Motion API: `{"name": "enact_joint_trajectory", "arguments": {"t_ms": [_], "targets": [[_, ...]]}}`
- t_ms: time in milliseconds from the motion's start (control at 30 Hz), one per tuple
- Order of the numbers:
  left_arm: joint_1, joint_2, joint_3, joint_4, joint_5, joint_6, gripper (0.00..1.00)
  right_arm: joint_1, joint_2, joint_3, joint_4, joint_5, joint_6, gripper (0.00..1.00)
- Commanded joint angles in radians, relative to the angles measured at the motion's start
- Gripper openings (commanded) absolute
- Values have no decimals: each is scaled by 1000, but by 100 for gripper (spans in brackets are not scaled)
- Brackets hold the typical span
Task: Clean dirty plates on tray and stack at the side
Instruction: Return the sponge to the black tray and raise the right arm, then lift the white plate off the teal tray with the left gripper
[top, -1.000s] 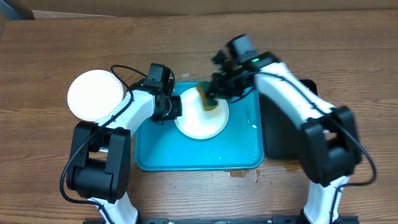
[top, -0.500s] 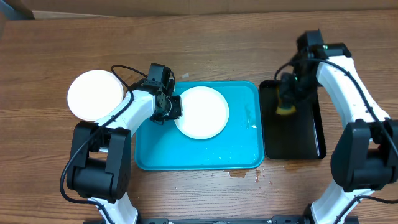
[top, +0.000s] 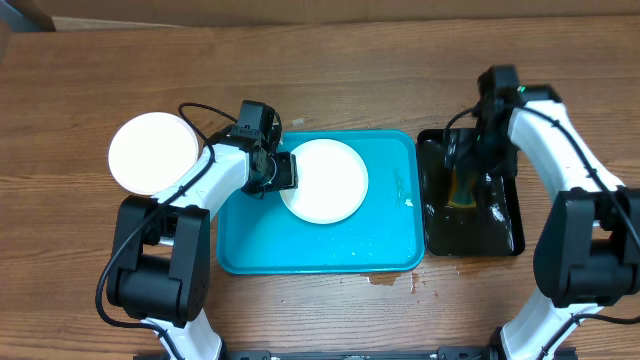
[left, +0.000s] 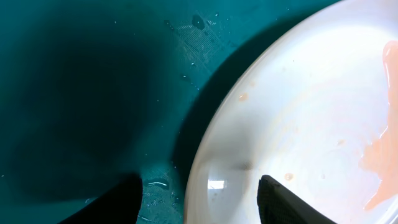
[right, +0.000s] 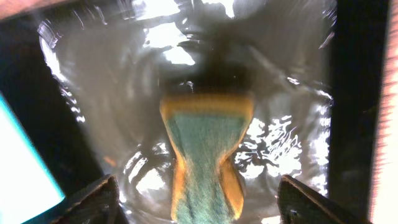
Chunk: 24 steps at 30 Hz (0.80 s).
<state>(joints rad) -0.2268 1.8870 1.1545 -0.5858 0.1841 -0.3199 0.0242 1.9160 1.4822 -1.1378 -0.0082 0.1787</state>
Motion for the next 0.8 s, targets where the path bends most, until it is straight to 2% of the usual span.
{"name": "enact_joint_trajectory", "arguments": {"t_ms": [0, 33, 200, 400, 433, 533, 600, 633, 767], "targets": [[4, 16, -12, -11, -8, 6, 61, -74, -28, 155, -20, 15, 4, 92], [4, 16, -12, -11, -7, 6, 61, -92, -28, 167, -20, 15, 4, 100], [4, 17, -12, -16, -7, 6, 60, -179, -27, 173, -51, 15, 3, 100], [-9, 17, -14, -69, -7, 5, 49, -228, -27, 173, -34, 15, 3, 100], [-16, 17, -14, -73, -7, 5, 44, -228, -27, 173, -35, 15, 3, 100], [-42, 17, -15, -76, -8, 6, 19, -227, -27, 173, -35, 15, 3, 100], [-59, 17, -14, -76, -9, 6, 8, -227, -27, 173, -35, 15, 3, 100], [-65, 17, -13, -77, -14, 7, 4, -227, -27, 173, -35, 15, 3, 100], [-63, 16, 43, -165, -70, 10, 4, -227, -27, 173, -35, 15, 3, 100]]}}
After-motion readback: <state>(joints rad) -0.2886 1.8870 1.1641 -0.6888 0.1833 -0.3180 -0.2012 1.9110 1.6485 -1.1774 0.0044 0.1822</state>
